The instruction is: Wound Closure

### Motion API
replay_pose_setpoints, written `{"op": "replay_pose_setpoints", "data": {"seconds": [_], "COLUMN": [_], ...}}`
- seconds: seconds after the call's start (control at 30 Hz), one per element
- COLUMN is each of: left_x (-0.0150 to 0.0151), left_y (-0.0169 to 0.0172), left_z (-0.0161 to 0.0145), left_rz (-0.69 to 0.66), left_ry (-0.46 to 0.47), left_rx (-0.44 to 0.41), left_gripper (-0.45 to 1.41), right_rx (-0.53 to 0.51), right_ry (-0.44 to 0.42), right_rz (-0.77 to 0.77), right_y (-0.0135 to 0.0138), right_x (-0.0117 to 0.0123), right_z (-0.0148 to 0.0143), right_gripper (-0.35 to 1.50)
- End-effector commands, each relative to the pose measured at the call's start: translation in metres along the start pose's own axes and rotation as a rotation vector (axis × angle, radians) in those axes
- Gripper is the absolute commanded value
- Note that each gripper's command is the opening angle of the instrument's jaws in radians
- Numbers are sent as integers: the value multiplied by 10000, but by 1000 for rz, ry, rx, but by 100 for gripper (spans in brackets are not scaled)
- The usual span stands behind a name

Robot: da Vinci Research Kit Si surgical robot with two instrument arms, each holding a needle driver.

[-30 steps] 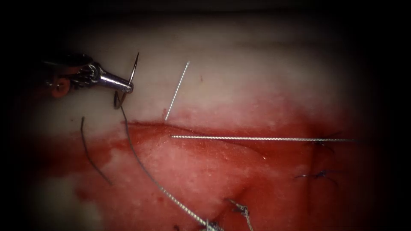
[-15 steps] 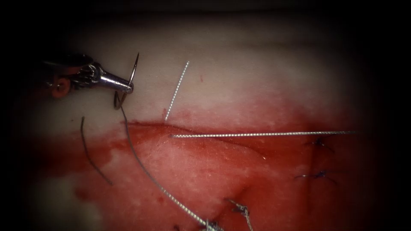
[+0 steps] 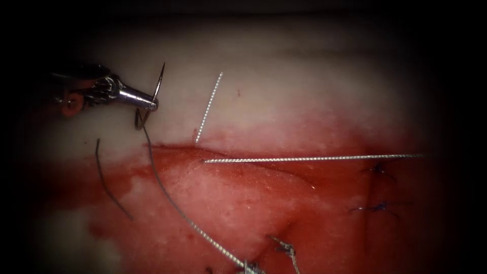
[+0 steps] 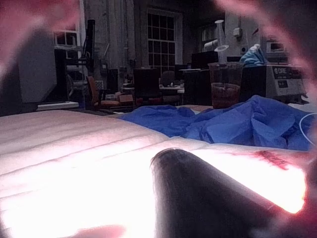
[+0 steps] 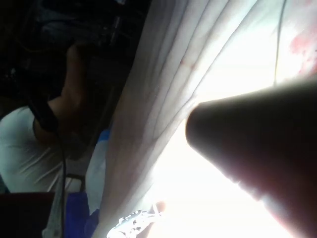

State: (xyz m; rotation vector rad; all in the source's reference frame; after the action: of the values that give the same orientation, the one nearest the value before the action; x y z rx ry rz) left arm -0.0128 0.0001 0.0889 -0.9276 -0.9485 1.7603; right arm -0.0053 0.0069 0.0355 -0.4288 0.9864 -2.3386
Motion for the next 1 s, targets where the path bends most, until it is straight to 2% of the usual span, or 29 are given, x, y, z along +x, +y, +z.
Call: {"op": "replay_pose_setpoints", "data": {"seconds": [0.03, 0.4, 0.5, 0.53, 0.57, 0.6, 0.63, 0.73, 0.8, 0.87, 0.93, 0.97, 1.0], "left_x": [15, 15, 15, 15, 15, 15, 15, 15, 15, 15, 15, 15, 15], "left_y": [4, 4, 4, 4, 4, 4, 4, 4, 4, 4, 4, 4, 4], "left_z": [-6, -6, -6, -6, -6, -6, -6, -6, -6, -6, -6, -6, -6], "left_rz": [7, 7, 7, 7, 7, 7, 7, 7, 7, 7, 7, 7, 7], "left_ry": [8, 8, 8, 8, 8, 8, 8, 8, 9, 9, 9, 9, 9], "left_rx": [1, 1, 1, 1, 1, 1, 1, 1, 1, 1, 1, 1, 1], "left_gripper": [-45, -45, -45, -45, -45, -45, -45, -45, -45, -45, -45, -45, -45], "right_rx": [1, 8, 38, 68, 92, 93, 83, 47, 17, -13, -79, -149, -149], "right_ry": [-10, -15, -44, -75, -118, -164, -191, -325, -421, -490, -510, -490, -490], "right_rz": [-6, 4, 61, 75, 83, 55, 49, 17, 21, 74, 123, 157, 157], "right_y": [1, 1, 3, 4, 6, 8, 10, 19, 27, 34, 43, 50, 50], "right_x": [-10, -2, -6, -9, -13, -20, -26, -52, -79, -106, -140, -168, -168], "right_z": [-10, -18, -19, -19, -21, -26, -30, -51, -67, -78, -85, -85, -85], "right_gripper": [-35, -35, -35, -6, 39, 71, 81, 81, 79, 68, 69, 86, 86]}}
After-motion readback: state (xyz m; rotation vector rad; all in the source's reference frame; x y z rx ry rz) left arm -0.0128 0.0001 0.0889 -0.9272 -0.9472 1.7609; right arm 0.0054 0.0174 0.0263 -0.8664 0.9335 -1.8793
